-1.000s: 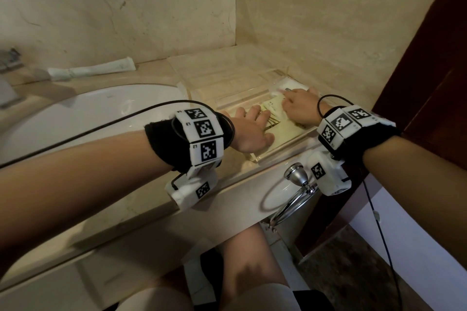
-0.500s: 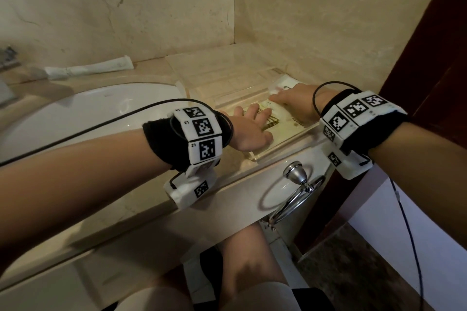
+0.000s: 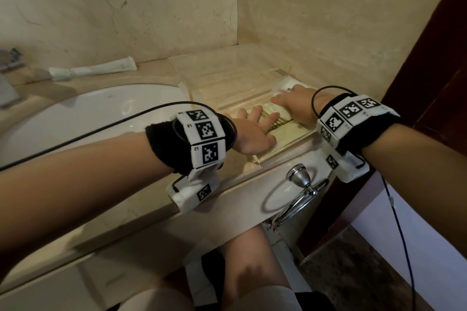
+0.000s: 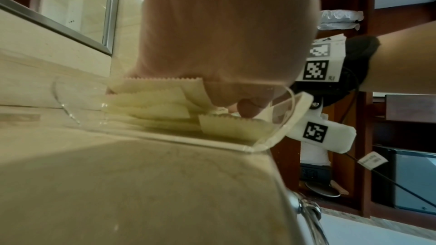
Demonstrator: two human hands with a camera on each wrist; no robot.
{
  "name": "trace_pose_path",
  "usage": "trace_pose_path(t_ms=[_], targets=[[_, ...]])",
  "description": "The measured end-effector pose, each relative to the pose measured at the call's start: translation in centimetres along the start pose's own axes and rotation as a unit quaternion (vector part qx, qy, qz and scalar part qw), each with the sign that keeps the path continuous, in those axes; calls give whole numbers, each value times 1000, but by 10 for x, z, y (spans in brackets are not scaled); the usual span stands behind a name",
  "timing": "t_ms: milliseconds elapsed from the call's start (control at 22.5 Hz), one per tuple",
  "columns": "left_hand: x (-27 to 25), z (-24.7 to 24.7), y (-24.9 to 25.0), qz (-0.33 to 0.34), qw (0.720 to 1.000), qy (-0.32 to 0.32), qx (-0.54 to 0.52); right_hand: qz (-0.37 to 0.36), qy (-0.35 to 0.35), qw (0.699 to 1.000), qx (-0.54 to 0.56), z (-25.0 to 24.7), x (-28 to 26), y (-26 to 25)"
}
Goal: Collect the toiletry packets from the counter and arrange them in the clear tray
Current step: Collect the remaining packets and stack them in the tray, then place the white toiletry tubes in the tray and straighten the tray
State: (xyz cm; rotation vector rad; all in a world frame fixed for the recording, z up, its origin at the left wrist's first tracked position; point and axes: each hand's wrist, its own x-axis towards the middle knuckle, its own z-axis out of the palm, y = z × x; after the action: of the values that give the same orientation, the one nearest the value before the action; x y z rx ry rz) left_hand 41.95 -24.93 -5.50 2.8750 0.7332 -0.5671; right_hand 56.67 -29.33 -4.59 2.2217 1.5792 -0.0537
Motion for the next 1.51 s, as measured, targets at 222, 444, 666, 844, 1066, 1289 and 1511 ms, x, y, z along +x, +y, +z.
trace_pose_path(t_ms=[222, 444, 666, 844, 1066, 1289, 1511], targets=[[-1, -1, 1, 0, 1000, 0, -3, 35, 3, 998, 49, 3, 1, -3], [-3, -2, 0, -8, 999, 16, -35, 39, 19, 992, 116, 4, 1, 0], [-12, -11, -11, -10, 996, 69, -50, 49, 88, 980, 171, -9, -17, 1], [-27, -25, -28, -12, 985, 143, -93, 41, 130, 969, 207, -33, -31, -19], [-46, -34, -51, -53, 967, 215, -128, -1, 162, 965, 206, -62, -32, -58], [-69, -29, -89, -99, 941, 260, -190, -45, 179, 960, 210, -86, -20, -102], [-99, -19, -143, -158, 920, 294, -206, -115, 184, 957, 190, -109, -7, -155]])
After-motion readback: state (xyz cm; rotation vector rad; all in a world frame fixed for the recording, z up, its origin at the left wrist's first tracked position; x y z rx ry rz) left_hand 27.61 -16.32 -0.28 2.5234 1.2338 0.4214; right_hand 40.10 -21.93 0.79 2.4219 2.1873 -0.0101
